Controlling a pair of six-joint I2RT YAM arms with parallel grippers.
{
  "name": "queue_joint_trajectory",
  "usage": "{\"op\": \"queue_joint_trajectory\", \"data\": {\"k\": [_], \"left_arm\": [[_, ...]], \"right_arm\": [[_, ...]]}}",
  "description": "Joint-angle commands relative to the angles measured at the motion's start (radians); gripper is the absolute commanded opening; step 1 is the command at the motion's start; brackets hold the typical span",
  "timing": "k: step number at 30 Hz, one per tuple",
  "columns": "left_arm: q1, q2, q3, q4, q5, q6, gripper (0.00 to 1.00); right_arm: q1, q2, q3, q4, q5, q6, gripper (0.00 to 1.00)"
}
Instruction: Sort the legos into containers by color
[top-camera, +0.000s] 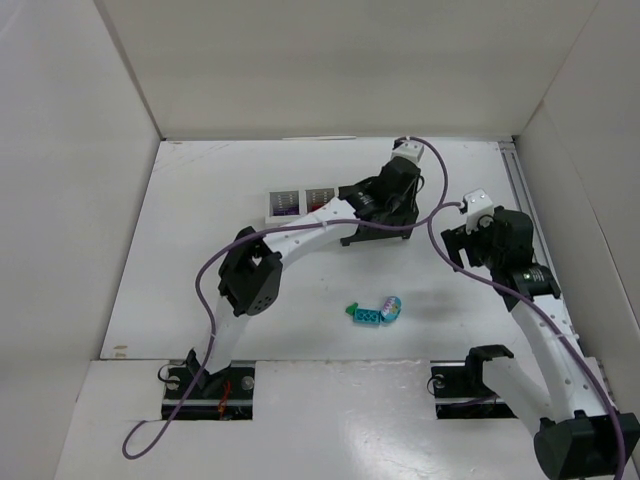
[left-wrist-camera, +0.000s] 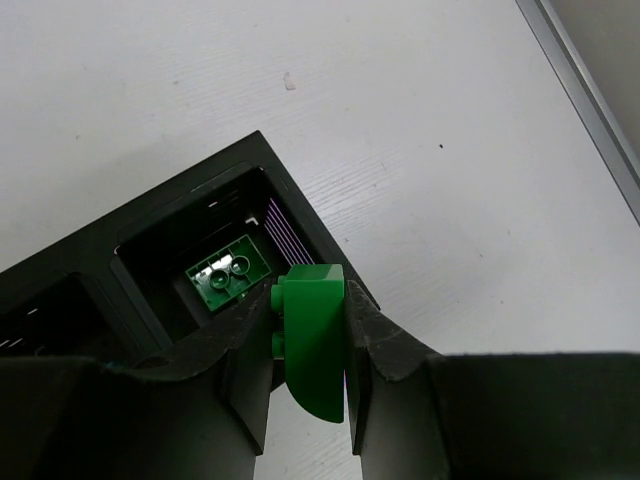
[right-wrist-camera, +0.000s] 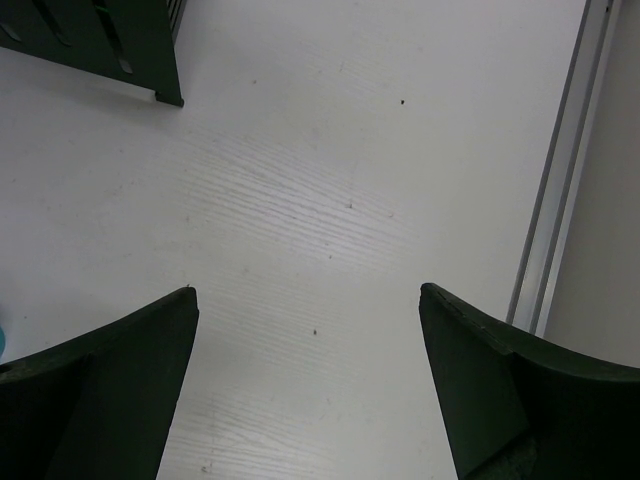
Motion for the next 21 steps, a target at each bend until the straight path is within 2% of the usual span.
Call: {"op": "queue_joint_trajectory", "data": {"k": [1, 4, 8, 9, 12, 13, 16, 17, 18, 19, 21], "left_arm": [[0.010, -0.038, 0.062, 0.009, -0.006, -0.001, 0.24], [0.010, -0.038, 0.052, 0.006, -0.006, -0.010, 0.38], [0.010, -0.027, 0.051, 0.006, 0.017, -0.021, 0.45], [0.010, -0.027, 0.051, 0.006, 0.017, -0.021, 0.50], [0.019, -0.048, 0.032, -0.003, 0.028, -0.021, 0.55], [0.019, -0.060, 0.022, -0.003, 0.028, -0.021, 0.57], [0.019, -0.132, -0.043, 0.024, 0.010, -0.021, 0.74], [0.019, -0.157, -0.071, 0.041, 0.010, -0.012, 0.83], [0.019, -0.180, -0.126, 0.059, 0.010, -0.012, 0.96], [0.019, -0.223, -0.146, 0.082, 0.010, -0.012, 0.99], [0.019, -0.263, -0.195, 0.083, 0.010, -0.003, 0.99]], "right_arm": [[-0.005, -0.004, 0.004, 0.024, 0.014, 0.000, 0.96], [-0.005, 0.006, 0.004, 0.024, 0.005, -0.009, 0.96], [-0.005, 0.006, 0.004, 0.024, -0.015, -0.021, 0.96], [-0.005, -0.003, 0.004, 0.024, -0.046, -0.037, 0.96], [-0.005, -0.036, -0.007, 0.041, -0.095, -0.093, 0.96], [-0.005, -0.045, -0.016, 0.050, -0.156, -0.112, 0.96], [-0.005, -0.083, -0.025, 0.062, -0.233, -0.156, 0.96], [-0.005, -0.092, -0.025, 0.062, -0.248, -0.166, 0.96], [-0.005, -0.102, -0.025, 0.062, -0.248, -0.179, 0.96], [-0.005, -0.117, -0.025, 0.047, -0.248, -0.190, 0.96], [0.017, -0.132, -0.025, 0.038, -0.282, -0.221, 0.96]]}}
